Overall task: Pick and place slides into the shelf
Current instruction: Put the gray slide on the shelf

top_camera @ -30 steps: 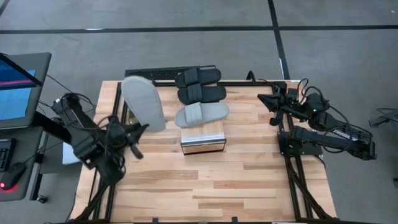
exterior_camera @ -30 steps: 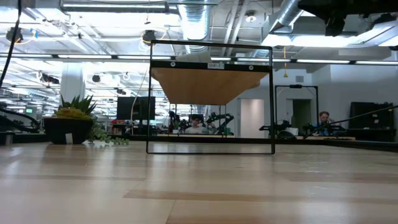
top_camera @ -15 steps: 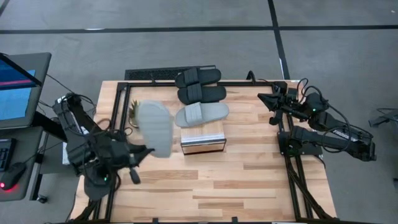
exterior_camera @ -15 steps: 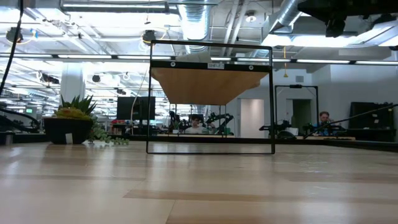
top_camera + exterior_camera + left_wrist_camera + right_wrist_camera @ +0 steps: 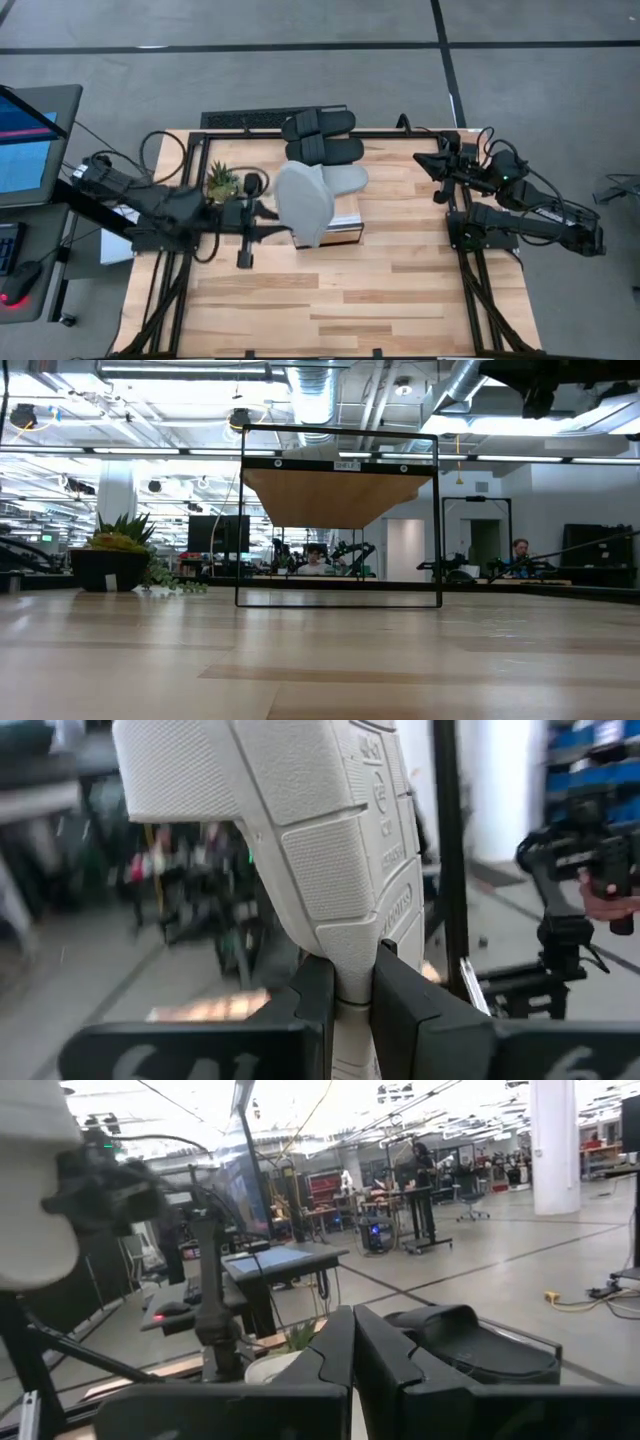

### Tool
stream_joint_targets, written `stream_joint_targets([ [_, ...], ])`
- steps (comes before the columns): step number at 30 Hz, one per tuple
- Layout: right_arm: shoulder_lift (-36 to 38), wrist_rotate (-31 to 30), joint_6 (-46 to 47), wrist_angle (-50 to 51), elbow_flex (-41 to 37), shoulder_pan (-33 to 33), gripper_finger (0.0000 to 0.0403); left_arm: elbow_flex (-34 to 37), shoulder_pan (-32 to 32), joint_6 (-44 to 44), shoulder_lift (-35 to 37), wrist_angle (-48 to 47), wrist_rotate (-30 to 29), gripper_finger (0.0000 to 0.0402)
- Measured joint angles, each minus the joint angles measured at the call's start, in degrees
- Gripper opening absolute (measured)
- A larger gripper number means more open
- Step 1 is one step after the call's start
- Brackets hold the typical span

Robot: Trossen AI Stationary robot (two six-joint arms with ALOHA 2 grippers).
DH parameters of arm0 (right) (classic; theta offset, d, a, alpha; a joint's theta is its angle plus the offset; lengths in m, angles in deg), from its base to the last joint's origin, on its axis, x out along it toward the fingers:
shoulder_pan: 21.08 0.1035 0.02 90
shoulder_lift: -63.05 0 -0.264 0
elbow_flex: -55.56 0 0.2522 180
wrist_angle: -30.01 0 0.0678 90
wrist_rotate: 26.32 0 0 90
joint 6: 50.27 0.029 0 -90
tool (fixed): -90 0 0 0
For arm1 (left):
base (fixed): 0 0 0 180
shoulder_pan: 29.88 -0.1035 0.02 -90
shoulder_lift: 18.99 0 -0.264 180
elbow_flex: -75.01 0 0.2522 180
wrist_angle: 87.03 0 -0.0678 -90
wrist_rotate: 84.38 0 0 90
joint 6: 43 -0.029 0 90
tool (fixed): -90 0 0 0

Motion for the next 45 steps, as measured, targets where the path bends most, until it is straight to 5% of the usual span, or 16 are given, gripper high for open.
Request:
stream_joint_targets([
  [7,0.0,-0.04,5.68,-0.09,-0.2,1.75,0.0,6.94,-13.69,-5.17,1.39,16.91,23.07,0.0025],
  [18,-4.51,-0.49,7.57,-5.15,-2.63,7.58,0.0,11.86,-29.26,6.75,-8.95,49.17,50.55,0.0025],
  [28,-18.39,-3.08,3.76,-24.31,-2.59,13.41,0.0004,8.59,-34.82,26.17,-25.5,77.0,59.26,0.0025],
  [34,-24.07,-10.94,-10.75,-27.59,0.55,14.78,0.0044,1.32,-35.2,31.49,-31.47,78.03,63.73,0.0025],
  [45,-30.2,-12.5,-28.72,-29.31,11.47,18.12,0.0143,-1.99,-36.92,35.09,-33.32,78.19,65.24,0.0025],
])
